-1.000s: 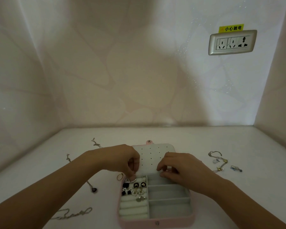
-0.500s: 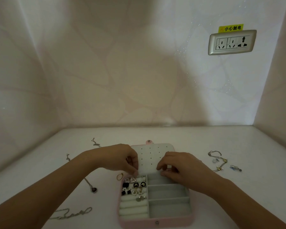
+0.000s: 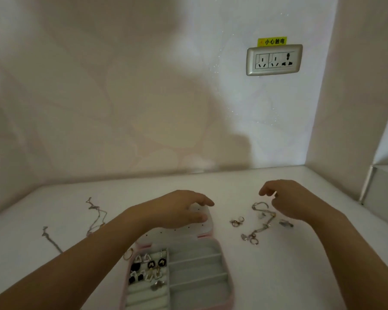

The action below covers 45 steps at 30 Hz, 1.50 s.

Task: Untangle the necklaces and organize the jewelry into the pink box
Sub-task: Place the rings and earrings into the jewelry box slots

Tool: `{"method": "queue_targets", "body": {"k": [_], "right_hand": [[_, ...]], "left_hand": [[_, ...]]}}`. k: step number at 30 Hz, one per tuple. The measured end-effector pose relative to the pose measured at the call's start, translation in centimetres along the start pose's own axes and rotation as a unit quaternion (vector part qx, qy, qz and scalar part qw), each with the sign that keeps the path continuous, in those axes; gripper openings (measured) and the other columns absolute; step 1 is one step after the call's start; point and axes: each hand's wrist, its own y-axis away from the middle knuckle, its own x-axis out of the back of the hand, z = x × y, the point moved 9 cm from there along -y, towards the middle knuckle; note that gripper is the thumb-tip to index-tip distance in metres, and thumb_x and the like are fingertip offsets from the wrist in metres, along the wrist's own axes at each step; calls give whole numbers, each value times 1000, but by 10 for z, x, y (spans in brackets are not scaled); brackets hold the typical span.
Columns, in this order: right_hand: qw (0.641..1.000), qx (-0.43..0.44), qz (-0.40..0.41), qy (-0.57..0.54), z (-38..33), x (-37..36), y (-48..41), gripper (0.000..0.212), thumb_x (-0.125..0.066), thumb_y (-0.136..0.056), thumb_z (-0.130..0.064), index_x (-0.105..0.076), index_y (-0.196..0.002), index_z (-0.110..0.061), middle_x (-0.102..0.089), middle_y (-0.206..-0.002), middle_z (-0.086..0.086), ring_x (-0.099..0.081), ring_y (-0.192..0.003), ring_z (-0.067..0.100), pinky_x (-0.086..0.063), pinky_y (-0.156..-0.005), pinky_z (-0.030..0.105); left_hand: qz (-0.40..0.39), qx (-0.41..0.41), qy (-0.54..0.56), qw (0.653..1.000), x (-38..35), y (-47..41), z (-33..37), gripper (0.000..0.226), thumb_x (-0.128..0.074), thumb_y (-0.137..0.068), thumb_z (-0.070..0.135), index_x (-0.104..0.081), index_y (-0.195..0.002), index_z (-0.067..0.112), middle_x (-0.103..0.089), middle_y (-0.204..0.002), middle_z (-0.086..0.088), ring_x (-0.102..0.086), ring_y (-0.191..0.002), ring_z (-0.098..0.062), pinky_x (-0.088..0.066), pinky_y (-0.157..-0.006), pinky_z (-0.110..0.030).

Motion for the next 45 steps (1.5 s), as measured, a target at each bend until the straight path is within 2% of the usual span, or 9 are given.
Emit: {"method": "queue_targets", "body": {"k": [5,10,14,17,23,29,33,36,45], "right_hand": [[993,-62,-83,50,33,-5,6,47,-36,-92,4,-58,-126,-22,-52,-134,1,-48,-121,16,-35,-92,19],[992,-58,-100,58,32,-9,6,47,-37,-93,3,-60,-125,-22,-51,-134,1,-49,-121,17,-35,-89,17],[991,-58,-108,58,32,-10,5,50,-36,-92,6,-61,-126,-21,-51,-136,1,-49,-122,18,-34,-87,17],[991,-58,-109,52,32,-11,4,47,-37,-94,4,-59,-129,-20,-52,-135,2,-49,-122,18,-34,-87,17],[990,-61,-116,48,32,-13,4,45,-37,-94,2,-60,-128,-18,-55,-132,3,-52,-120,20,-40,-92,23],[988,-71,-121,65,36,-19,0,42,-37,-91,3,-61,-124,-5,-57,-130,13,-54,-121,26,-44,-99,34],[986,-71,-126,87,36,-22,-2,42,-37,-91,3,-60,-126,-4,-57,-131,13,-53,-122,26,-43,-99,33],[987,-76,-121,79,38,-23,-5,42,-38,-90,2,-60,-126,-5,-58,-130,13,-54,-120,26,-44,-99,34],[991,-55,-107,65,28,-20,-3,40,-42,-89,3,-64,-121,-7,-62,-125,9,-58,-116,24,-48,-96,32]], "left_hand": [[-52,-14,-42,998,-19,-40,19,40,-43,-100,32,-41,-139,35,-44,-143,7,-47,-110,-8,-34,-96,-23],[-97,-21,-101,990,-30,-75,20,42,-44,-100,23,-42,-141,32,-39,-148,4,-35,-135,-16,-27,-112,-32],[-136,-14,-132,982,-39,-96,17,55,-38,-96,2,-43,-141,32,-35,-150,-2,-36,-136,-22,-31,-111,-36],[-130,-28,-126,983,-38,-106,29,47,-44,-98,12,-44,-141,32,-38,-148,0,-38,-133,-19,-30,-108,-28],[-79,-41,-49,995,-34,-123,43,30,-66,-87,21,-66,-116,25,-62,-117,7,-56,-103,-10,-39,-84,-20],[-87,-40,12,995,-31,-122,37,13,-72,-83,22,-74,-95,25,-70,-100,4,-62,-91,-12,-48,-87,-28],[-95,-38,34,994,-36,-121,37,4,-75,-79,31,-72,-81,31,-70,-85,9,-59,-76,-7,-49,-74,-25],[-100,-27,25,994,-39,-122,39,9,-77,-76,32,-71,-80,27,-65,-75,12,-56,-69,-4,-43,-66,-16],[-136,-27,37,990,-49,-113,50,5,-73,-81,29,-69,-79,28,-63,-67,17,-57,-65,-1,-43,-63,-12]]}}
